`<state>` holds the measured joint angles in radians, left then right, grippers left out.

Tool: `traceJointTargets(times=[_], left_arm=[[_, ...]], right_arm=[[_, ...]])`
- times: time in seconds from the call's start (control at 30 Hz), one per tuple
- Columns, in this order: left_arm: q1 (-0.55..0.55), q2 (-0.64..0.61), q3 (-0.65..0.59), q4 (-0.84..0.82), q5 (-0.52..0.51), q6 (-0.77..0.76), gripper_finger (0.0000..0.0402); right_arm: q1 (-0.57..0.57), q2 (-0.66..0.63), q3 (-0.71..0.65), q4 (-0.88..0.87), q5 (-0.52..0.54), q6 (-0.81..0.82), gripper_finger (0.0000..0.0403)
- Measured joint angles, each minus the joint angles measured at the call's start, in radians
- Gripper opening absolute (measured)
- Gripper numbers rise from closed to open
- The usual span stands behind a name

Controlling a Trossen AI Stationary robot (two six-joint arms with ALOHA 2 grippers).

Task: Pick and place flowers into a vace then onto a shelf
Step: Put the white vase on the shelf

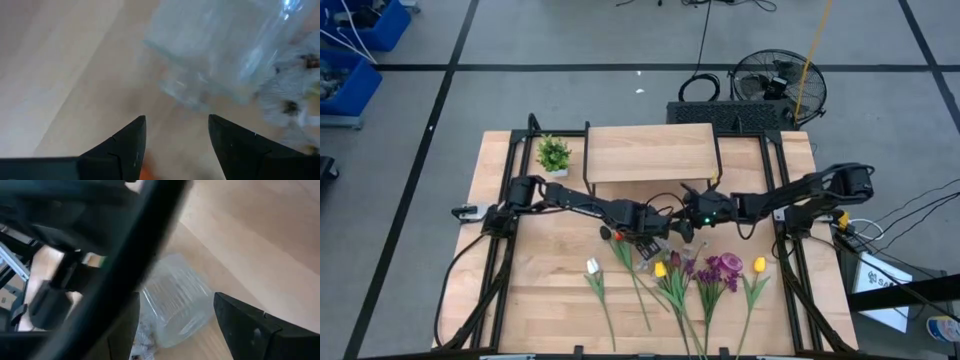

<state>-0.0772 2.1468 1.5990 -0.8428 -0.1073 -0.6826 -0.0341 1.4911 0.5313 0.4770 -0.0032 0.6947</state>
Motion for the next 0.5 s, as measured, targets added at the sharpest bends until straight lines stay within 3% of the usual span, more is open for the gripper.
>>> traceJointTargets(times=[0.23,0.5], left_arm=[[-0.002,-0.003,-0.009,0.012,0.002,0.014,0.0218],[-0.003,-0.012,-0.006,0.038,0.019,0.113,0.0218]], right_arm=[[-0.002,0.013,0.0,-0.023,-0.08,0.012,0.0247],[-0.001,-0.062,0.001,-0.06,-0.077,0.027,0.0247]])
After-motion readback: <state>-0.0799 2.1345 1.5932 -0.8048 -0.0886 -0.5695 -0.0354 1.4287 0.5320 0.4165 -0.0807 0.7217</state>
